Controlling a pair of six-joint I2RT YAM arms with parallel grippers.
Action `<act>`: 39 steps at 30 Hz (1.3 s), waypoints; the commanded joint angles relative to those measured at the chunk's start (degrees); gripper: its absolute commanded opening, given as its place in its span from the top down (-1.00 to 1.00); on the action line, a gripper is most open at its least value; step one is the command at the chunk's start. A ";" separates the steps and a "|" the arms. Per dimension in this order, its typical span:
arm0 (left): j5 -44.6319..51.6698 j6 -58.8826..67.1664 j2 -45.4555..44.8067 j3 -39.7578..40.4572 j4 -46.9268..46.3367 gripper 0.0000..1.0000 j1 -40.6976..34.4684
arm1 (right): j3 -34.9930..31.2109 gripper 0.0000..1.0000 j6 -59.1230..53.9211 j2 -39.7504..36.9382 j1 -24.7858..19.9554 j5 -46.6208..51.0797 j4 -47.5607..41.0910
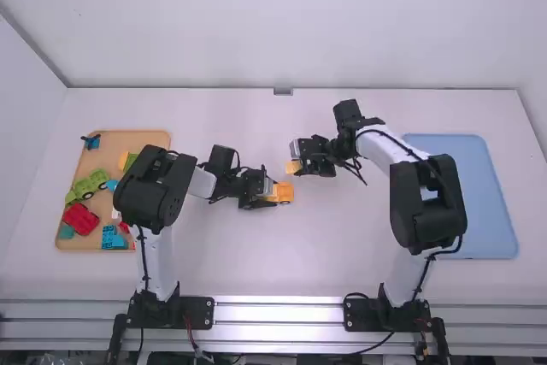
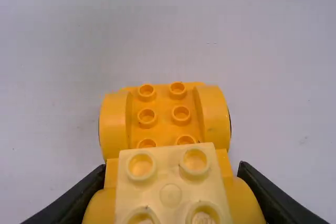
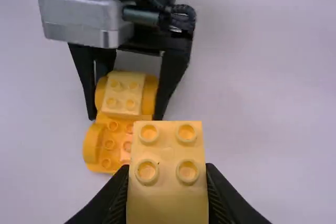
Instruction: Assemble lego blocks to make yellow taxi
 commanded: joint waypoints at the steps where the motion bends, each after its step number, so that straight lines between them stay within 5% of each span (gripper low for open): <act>1: 1.68 0.46 0.59 -0.39 0.07 0.65 -0.48 | -3.52 0.70 4.39 -1.29 -0.72 0.50 1.66; 12: 1.73 -0.94 0.59 -0.44 -1.36 0.61 -0.48 | -16.76 0.68 14.08 -1.16 0.66 -1.44 21.55; 39: 6.10 -3.89 5.64 -0.02 3.89 0.50 -0.48 | -17.00 0.80 14.49 -1.16 4.22 2.62 20.85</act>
